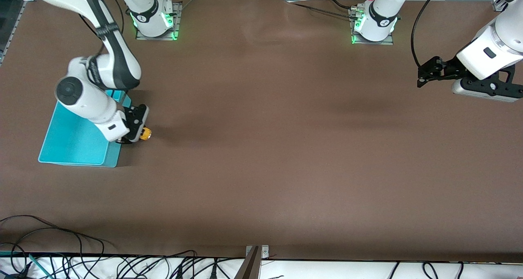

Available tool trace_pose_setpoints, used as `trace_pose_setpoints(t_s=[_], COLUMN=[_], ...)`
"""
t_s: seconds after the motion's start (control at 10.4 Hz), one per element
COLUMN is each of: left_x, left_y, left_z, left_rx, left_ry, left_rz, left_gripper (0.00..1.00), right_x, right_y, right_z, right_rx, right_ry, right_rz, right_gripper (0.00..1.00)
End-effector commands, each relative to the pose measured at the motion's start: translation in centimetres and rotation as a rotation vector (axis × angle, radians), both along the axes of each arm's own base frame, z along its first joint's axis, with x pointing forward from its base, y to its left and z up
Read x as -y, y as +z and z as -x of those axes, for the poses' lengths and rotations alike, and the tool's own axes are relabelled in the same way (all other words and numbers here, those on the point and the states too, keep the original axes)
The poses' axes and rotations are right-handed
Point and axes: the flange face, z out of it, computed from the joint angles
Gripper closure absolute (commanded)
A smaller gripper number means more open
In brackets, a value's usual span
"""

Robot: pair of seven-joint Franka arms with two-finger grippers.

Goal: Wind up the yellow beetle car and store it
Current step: 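Grasp the yellow car with the right gripper and lift it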

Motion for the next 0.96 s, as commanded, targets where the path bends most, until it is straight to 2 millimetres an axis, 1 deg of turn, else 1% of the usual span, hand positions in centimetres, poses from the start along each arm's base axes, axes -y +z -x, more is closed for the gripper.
trace_pose_setpoints(t_s=[0.0, 0.1, 0.19, 0.29, 0.48, 0.58, 0.68, 0.77, 0.87], left_x=[0.0, 0.0, 0.2, 0.2, 0.3, 0.3, 0.3, 0.3, 0.3], left_y=[0.3, 0.3, 0.4, 0.4, 0.3, 0.3, 0.3, 0.3, 0.3], left_z=[0.6, 0.6, 0.6, 0.6, 0.6, 0.6, 0.7, 0.7, 0.7], left_rx=[-0.005, -0.006, -0.004, -0.004, -0.006, -0.006, -0.007, -0.007, -0.007], left_ry=[0.015, 0.016, 0.013, 0.013, 0.01, 0.01, 0.01, 0.01, 0.01], left_rz=[0.02, 0.019, 0.02, 0.02, 0.02, 0.02, 0.019, 0.019, 0.019], left_gripper=[0.0, 0.0, 0.0, 0.0, 0.0, 0.0, 0.0, 0.0, 0.0], right_x=[7.5, 11.0, 13.1, 14.6, 16.3, 16.7, 18.0, 19.3, 19.7], right_y=[3.8, 3.4, 2.6, 1.0, -2.8, -4.3, -6.2, -7.7, -8.7], right_z=[1.2, 1.8, 2.3, 2.9, 4.6, 5.3, 6.2, 6.8, 6.8], right_rx=[-0.024, -0.049, -0.06, -0.062, -0.047, -0.025, -0.016, -0.016, -0.012], right_ry=[-0.114, -0.157, -0.162, -0.147, -0.122, -0.086, -0.077, -0.078, -0.073], right_rz=[0.017, 0.024, 0.03, 0.035, 0.045, 0.052, 0.061, 0.068, 0.074], right_gripper=[1.0, 1.0, 1.0, 1.0, 1.0, 1.0, 1.0, 1.0, 1.0])
